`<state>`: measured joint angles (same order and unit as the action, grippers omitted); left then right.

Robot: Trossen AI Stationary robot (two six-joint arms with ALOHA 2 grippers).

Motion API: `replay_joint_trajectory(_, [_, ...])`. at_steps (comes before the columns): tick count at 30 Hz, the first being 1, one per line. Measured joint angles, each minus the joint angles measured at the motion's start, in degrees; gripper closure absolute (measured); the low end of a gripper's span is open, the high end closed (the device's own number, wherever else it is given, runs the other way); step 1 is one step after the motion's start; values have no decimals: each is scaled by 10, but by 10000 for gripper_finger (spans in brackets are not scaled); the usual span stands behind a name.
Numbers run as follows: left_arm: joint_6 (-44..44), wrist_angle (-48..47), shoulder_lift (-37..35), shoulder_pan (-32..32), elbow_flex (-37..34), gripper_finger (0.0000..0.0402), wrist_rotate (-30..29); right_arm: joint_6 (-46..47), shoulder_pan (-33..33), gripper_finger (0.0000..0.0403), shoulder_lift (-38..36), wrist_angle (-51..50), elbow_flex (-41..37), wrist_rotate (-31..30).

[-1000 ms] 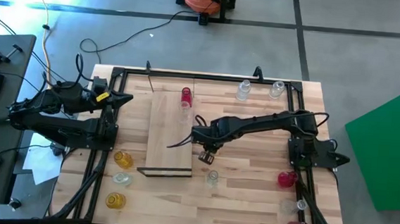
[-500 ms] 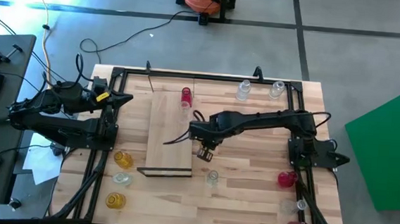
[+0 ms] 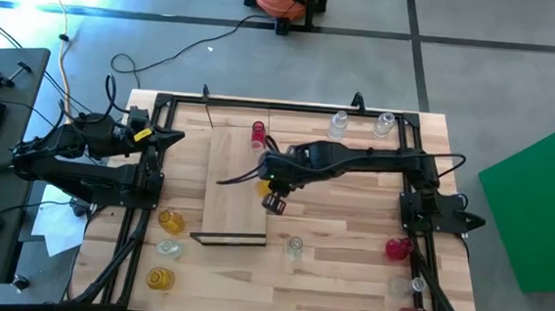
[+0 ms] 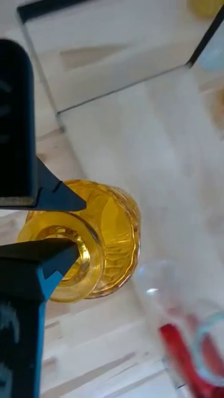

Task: Sort vases onto shelf
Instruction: Put the top right yellow vase on the shelf

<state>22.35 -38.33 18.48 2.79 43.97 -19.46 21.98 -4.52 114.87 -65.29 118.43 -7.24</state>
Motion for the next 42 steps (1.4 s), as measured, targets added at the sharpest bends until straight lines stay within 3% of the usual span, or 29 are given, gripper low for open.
replay_joint_trajectory(19, [0,-1,0,0,0,401,-6,-56,8,380,52,65,0,82])
replay_joint_trajectory(42, [5,-4,25,0,0,401,0,-181,56,380,88,72,0,120])
